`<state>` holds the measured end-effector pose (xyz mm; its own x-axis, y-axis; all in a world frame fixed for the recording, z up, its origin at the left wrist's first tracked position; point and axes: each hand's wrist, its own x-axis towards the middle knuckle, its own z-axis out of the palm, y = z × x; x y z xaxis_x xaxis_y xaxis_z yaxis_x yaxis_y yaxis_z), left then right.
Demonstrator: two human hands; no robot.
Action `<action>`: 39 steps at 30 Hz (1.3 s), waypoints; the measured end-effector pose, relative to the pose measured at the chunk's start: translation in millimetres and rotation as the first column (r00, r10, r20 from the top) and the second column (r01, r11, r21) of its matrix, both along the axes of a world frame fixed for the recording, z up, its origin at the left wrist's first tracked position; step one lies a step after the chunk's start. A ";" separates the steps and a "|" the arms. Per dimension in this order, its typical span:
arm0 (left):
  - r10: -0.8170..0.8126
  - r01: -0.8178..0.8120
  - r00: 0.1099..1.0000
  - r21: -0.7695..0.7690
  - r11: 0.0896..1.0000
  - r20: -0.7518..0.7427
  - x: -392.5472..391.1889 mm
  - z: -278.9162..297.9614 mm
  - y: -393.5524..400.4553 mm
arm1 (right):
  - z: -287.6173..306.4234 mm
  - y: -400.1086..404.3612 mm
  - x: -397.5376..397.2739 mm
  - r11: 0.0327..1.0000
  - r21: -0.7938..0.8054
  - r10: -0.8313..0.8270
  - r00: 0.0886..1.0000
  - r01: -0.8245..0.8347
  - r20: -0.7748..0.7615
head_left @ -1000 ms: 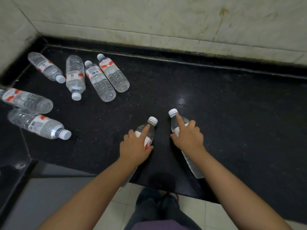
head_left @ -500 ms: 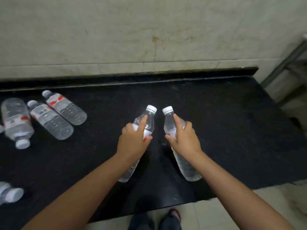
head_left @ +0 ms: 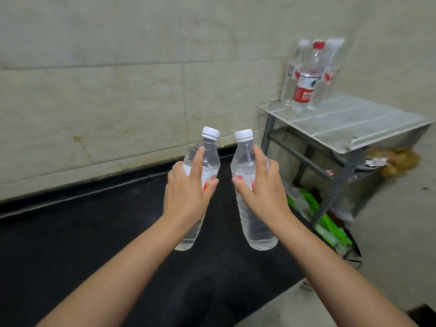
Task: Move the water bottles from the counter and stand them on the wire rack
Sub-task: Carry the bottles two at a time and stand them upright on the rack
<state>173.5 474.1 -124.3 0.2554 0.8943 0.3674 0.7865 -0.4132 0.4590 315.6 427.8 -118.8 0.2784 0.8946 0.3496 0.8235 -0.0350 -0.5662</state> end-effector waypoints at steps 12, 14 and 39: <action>-0.166 0.101 0.972 0.339 0.935 0.169 248.8 68.3 -5.0 | 80.6 -22.2 260.7 0.941 0.316 -0.141 0.989 0.123 0.035; -0.185 0.104 0.967 0.395 0.913 0.173 279.0 78.0 6.6 | 91.7 -14.1 292.4 0.930 0.339 -0.166 0.985 0.142 0.042; -0.033 -0.121 0.929 0.388 0.914 0.369 570.9 67.3 230.3 | 87.1 264.6 568.8 0.950 0.305 -0.036 0.991 0.075 -0.130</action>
